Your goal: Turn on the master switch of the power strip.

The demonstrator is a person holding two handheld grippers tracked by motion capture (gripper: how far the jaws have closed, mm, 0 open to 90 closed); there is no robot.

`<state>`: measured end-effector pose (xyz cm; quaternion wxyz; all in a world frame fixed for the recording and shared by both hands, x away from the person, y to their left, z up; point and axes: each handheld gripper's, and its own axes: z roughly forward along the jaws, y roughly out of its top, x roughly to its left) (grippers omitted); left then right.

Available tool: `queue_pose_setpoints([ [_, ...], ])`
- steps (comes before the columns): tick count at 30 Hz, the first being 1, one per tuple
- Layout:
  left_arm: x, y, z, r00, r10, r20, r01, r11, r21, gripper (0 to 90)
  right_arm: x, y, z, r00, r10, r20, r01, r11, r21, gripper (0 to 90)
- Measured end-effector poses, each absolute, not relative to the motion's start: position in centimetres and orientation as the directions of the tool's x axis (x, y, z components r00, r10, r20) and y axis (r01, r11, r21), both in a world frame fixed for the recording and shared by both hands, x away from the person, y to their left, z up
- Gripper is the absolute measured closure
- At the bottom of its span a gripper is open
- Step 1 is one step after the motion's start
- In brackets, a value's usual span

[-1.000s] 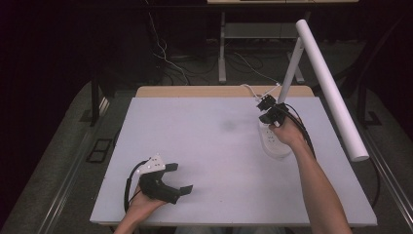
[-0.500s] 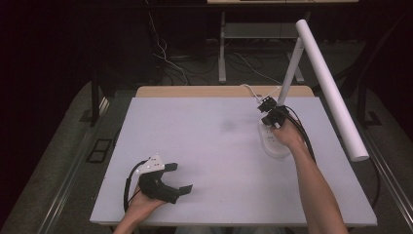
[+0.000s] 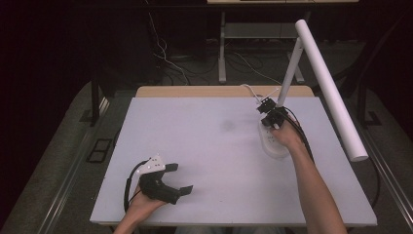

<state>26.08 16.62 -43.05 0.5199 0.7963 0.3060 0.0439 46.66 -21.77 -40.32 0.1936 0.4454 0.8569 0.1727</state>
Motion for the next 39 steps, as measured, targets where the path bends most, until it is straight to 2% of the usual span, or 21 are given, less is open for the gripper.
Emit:
queue_pose_setpoints([
  [6, 26.0, 16.5, -43.1, 0.814, 0.528, -0.243, 0.437, -0.281, 0.855, 0.0, 46.6, -21.6, -40.5, -0.517, 0.833, -0.2, 0.694, 0.544, 0.471, 89.8],
  [10, 26.0, 16.5, -43.1, 0.816, 0.525, -0.242, 0.435, -0.284, 0.854, 0.0, 46.5, -21.9, -40.7, -0.5, 0.849, -0.174, 0.703, 0.515, 0.491, 89.9],
  [18, 26.3, 16.7, -43.2, 0.811, 0.531, -0.246, 0.443, -0.281, 0.852, 0.0, 46.2, -21.6, -40.6, -0.519, 0.824, -0.227, 0.674, 0.558, 0.485, 89.4],
  [39, 26.3, 16.7, -43.3, 0.802, 0.539, -0.257, 0.455, -0.272, 0.848, 0.0, 45.6, -21.8, -39.1, -0.516, 0.834, -0.195, 0.651, 0.53, 0.543, 89.2],
])
